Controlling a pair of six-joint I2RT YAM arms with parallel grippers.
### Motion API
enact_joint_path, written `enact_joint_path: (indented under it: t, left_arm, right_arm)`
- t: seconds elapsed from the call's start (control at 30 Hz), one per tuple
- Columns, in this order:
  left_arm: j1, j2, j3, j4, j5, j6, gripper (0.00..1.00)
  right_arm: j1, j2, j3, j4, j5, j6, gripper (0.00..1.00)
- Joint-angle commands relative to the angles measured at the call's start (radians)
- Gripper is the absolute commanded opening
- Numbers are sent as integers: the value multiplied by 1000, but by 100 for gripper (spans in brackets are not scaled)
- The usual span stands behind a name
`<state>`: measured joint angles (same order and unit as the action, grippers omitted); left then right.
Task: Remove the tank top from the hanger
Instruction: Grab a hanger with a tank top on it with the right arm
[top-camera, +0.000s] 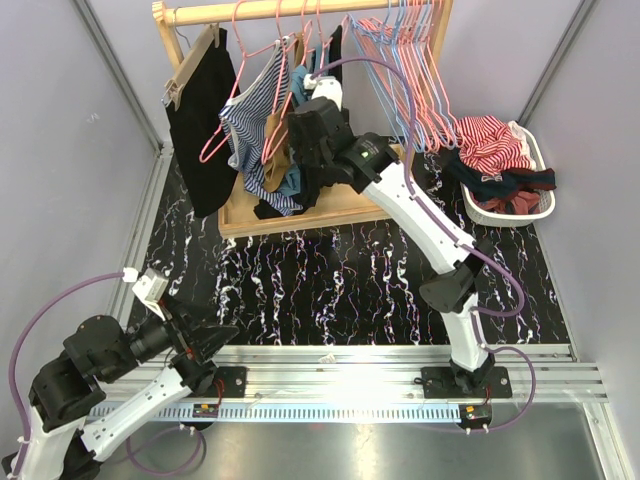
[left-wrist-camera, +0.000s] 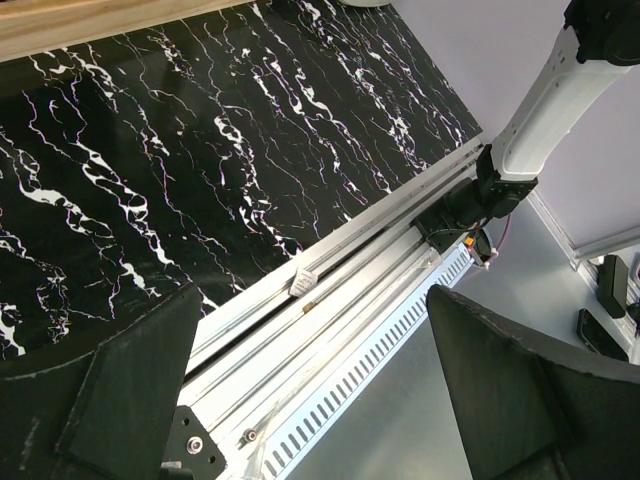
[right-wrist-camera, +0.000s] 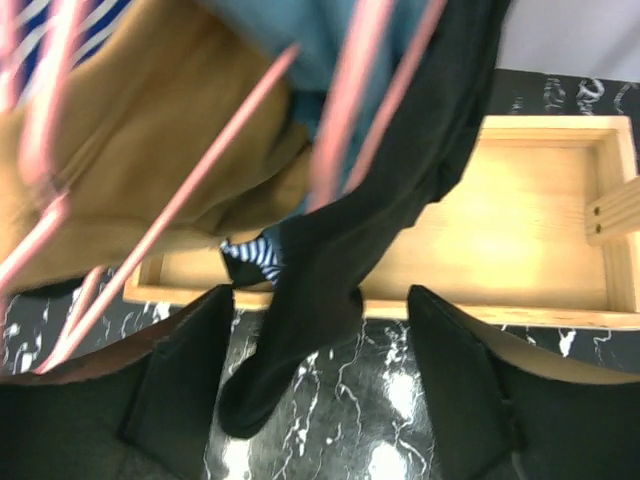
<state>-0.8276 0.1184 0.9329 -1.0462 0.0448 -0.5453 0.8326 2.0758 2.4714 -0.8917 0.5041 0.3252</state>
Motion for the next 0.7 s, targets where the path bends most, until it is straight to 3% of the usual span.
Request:
enact_joint_path:
  t: [0.0, 0.07, 0.17, 0.2, 0.3, 0.67]
  left_arm:
    - [-4, -11, 0, 31, -11, -7, 99]
    - [-4, -13, 1, 29, -11, -7, 99]
    - [-4, -22, 6, 23, -14, -16, 99]
    - [-5, -23, 6, 22, -13, -18, 99]
    - [-4, -29, 6, 17, -19, -22, 99]
    - [-7, 4, 1, 49, -10, -10, 99]
  right_arm:
    - [-59, -10, 64, 19, 21, 18, 75]
    - [-96, 30, 96, -27, -9, 31, 69]
    - [-110, 18, 74, -21, -39, 22, 48]
    - [-109, 1, 48, -3, -64, 11, 29]
    - [-109, -101, -118, 95, -111, -32, 0]
    - [-144, -247, -177, 188, -190, -268, 0]
